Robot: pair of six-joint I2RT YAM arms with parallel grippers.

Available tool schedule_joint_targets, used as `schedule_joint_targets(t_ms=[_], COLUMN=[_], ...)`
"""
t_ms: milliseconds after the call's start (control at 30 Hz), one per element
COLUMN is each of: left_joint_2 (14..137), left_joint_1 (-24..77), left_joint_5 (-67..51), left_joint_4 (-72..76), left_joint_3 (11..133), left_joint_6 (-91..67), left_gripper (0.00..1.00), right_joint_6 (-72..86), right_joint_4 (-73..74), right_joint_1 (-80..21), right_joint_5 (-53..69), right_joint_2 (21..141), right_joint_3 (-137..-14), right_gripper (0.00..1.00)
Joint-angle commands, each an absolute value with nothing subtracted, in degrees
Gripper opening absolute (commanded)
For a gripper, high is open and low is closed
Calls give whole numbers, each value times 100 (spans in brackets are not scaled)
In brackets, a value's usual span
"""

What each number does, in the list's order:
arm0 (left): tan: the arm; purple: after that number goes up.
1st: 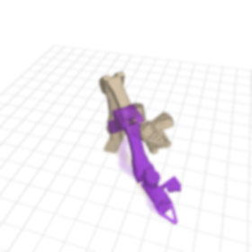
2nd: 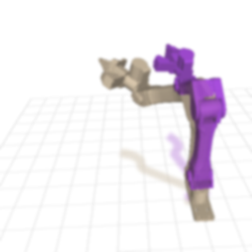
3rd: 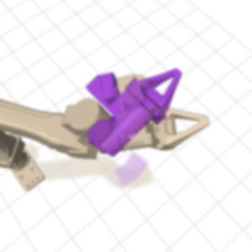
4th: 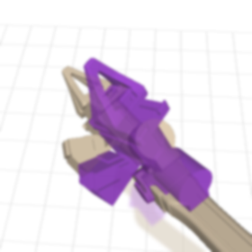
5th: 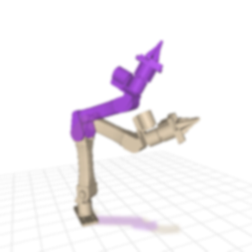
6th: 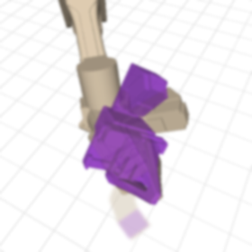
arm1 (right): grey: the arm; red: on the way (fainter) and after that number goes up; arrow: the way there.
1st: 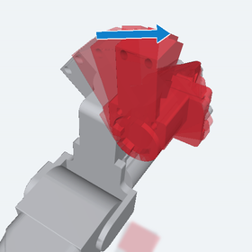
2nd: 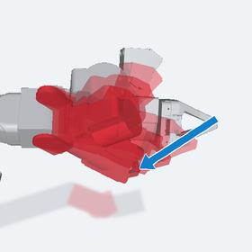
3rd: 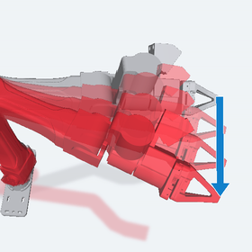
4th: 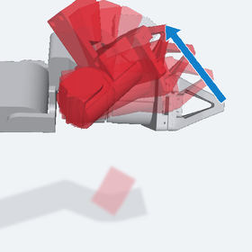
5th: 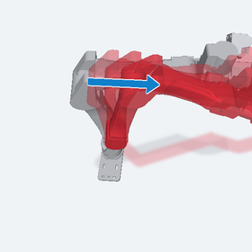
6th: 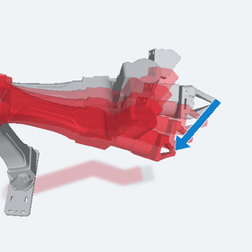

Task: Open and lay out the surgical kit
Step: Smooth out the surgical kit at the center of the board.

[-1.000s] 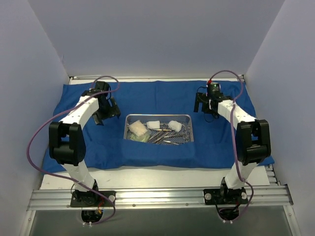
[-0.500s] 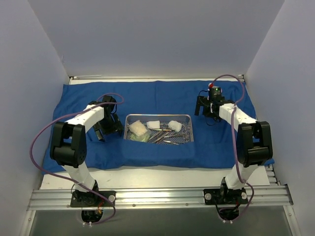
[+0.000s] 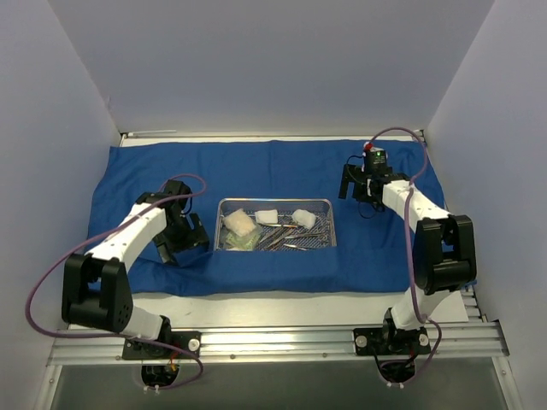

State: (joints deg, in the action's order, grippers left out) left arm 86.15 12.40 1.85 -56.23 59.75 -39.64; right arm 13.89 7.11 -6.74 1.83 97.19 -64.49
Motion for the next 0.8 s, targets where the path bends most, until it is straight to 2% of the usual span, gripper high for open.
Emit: schedule_joint_targets(t_ms=[0,433,767], left_joint_2=[8157,7559,6821], left_joint_1=[1353,2083,3233], left_joint_5=[9,-158,-404], left_joint_4=[-6608,-7997,-9061], left_joint_3=[5670,5396,5651], left_joint_6=[-3920,-4280,-5773], left_gripper=[94,94,94], right_joint_6=[1459,1433,1468], right_joint_4=[870,949,1011], right_joint_1=[-677,-677,-677], right_joint_5=[123,35,-211], right_joint_2=[9352,8790,8420], right_joint_3=[-6381,-6152,-5942], right_gripper=[99,99,100])
